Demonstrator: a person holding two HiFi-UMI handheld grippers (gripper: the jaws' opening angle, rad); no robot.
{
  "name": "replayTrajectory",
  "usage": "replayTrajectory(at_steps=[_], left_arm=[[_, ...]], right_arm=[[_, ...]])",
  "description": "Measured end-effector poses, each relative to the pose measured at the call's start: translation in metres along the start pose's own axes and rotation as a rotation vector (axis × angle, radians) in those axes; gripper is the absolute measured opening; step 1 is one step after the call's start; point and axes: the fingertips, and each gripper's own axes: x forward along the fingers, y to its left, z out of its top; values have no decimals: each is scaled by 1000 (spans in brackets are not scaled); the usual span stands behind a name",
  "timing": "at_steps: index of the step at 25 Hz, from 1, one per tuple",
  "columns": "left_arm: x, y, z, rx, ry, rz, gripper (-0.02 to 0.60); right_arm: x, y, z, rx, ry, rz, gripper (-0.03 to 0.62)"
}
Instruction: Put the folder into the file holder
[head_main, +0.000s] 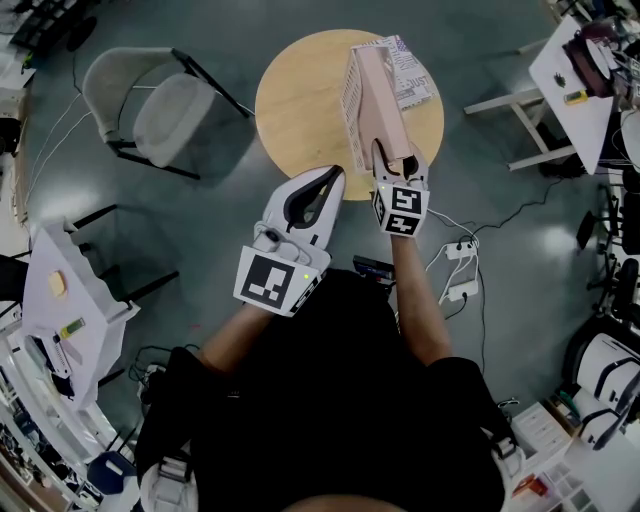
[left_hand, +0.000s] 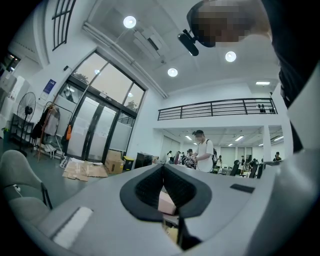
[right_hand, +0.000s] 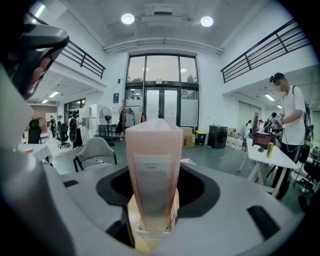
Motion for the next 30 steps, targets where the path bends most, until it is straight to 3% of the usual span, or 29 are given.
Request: replayTrajectory(at_steps=[13, 30], left_arm=[[-23, -29, 5, 12, -22, 5, 5], [-92, -114, -7, 15, -37, 31, 6]], right_arm=[[-31, 0, 6, 2, -30, -3, 224], [-133, 8, -6, 23, -73, 20, 222]])
